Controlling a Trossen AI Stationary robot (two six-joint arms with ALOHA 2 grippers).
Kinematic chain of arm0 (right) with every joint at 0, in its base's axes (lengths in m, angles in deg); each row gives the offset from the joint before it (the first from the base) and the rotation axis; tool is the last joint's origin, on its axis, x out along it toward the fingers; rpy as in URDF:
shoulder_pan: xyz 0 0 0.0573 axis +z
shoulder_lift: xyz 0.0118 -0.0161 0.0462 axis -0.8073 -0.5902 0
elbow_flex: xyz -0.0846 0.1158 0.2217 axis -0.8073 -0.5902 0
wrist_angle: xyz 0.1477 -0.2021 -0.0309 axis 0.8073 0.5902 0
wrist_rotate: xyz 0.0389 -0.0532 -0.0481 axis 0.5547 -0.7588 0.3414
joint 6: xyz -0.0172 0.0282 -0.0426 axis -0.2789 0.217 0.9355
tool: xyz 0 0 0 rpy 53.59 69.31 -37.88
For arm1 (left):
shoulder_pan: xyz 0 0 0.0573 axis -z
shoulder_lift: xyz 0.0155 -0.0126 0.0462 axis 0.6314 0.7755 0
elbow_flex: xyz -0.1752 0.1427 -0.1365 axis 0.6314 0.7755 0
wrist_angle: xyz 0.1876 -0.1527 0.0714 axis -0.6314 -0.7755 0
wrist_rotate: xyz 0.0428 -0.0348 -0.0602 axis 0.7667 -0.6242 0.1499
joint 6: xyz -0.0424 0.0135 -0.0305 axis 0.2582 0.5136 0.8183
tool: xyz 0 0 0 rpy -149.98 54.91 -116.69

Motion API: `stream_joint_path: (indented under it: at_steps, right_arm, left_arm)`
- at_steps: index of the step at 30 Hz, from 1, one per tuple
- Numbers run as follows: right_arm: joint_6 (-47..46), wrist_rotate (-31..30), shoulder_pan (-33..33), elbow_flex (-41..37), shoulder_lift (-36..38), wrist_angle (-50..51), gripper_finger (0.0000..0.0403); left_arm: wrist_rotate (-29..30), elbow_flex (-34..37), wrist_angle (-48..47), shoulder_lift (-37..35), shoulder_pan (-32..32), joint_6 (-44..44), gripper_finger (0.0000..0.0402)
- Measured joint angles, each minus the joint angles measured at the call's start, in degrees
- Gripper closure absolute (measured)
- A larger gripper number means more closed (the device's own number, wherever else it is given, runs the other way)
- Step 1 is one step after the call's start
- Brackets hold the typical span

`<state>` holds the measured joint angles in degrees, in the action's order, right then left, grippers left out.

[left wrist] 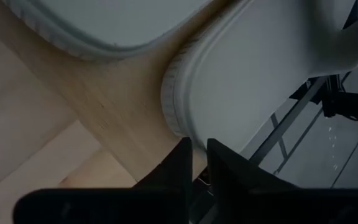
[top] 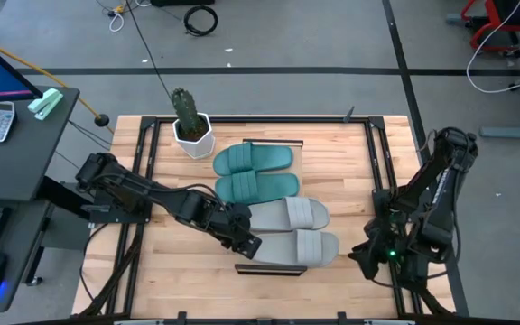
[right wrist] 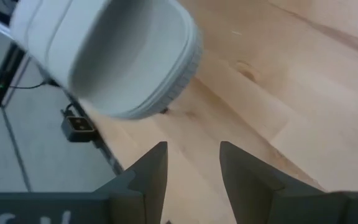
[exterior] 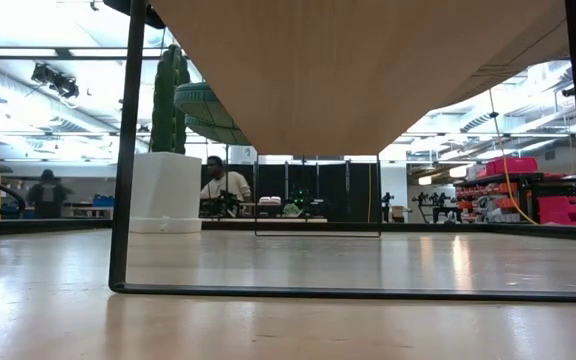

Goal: Pick and place slides into the shelf
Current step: Put the gray slide on the shelf, then return to Home Position

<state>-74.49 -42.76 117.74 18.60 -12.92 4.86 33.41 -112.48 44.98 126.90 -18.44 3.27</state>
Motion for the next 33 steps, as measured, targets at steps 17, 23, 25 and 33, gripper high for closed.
stream_joint_path:
  at_steps: [17, 23, 25, 33]
  right_arm:
    - [11.5, 4.8, -10.1, 0.0, 0.0, -4.6, 0.0249]
    - [13.8, 5.9, -11.3, 0.0, 0.0, -5.9, 0.0249]
    - [13.8, 6.4, -11.3, 0.0, 0.0, -6.0, 0.0249]
    - [10.2, 8.0, -9.6, 0.0, 0.2, -5.8, 0.0249]
  left_arm:
    - [3.8, 0.0, 0.3, -2.9, 0.0, -1.5, 0.032]
    - [4.2, 0.0, 0.4, -3.0, 0.1, -2.3, 0.0312]
    - [4.2, 0.0, 0.3, -3.0, 0.2, -2.5, 0.0314]
    - [9.0, 0.0, 0.5, -4.9, 0.2, -4.6, 0.0331]
